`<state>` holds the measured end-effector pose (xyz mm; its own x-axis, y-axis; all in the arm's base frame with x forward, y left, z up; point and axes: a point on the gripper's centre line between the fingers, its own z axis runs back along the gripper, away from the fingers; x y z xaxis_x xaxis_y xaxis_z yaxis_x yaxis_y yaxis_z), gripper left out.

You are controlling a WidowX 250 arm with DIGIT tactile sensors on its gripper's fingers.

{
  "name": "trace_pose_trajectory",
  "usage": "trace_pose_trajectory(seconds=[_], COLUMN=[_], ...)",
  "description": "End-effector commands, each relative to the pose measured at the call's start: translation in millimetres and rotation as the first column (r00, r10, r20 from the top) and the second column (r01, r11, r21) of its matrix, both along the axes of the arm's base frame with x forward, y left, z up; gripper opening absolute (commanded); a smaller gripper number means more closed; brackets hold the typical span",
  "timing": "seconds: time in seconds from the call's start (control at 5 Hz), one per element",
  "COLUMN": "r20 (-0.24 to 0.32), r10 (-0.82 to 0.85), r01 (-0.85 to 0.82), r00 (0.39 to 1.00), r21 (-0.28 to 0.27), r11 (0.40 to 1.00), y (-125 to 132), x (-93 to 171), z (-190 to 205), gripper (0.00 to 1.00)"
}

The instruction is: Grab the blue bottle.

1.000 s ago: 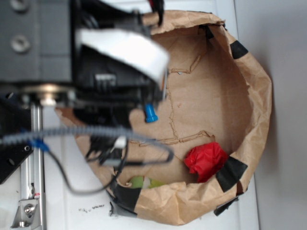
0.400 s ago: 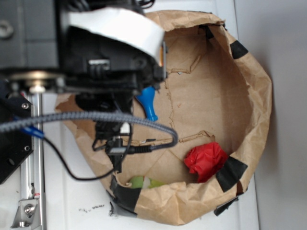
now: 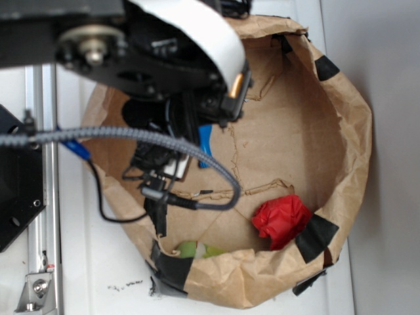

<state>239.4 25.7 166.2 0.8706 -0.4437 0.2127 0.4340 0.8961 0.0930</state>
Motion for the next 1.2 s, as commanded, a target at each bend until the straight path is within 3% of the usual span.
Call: trace_pose_trajectory(seconds=[0.0, 0.4, 0.8, 1.0], r20=[0.004, -0.09, -0.176, -0.174], r10=[-0.273, -0.371, -0.496, -0.533], r01=[0.273, 0.369, 0.503, 0.542], r00=[0.962, 0.924, 0.85, 0.828], r21=[-0.039, -0.042, -0.006, 0.007], r11=[0.961, 0.929, 0.864, 0.84], y=[15, 5, 2, 3], x=[3, 8, 8, 2], z=[-24, -54, -76, -79], gripper=[1.0, 1.0, 1.0, 1.0])
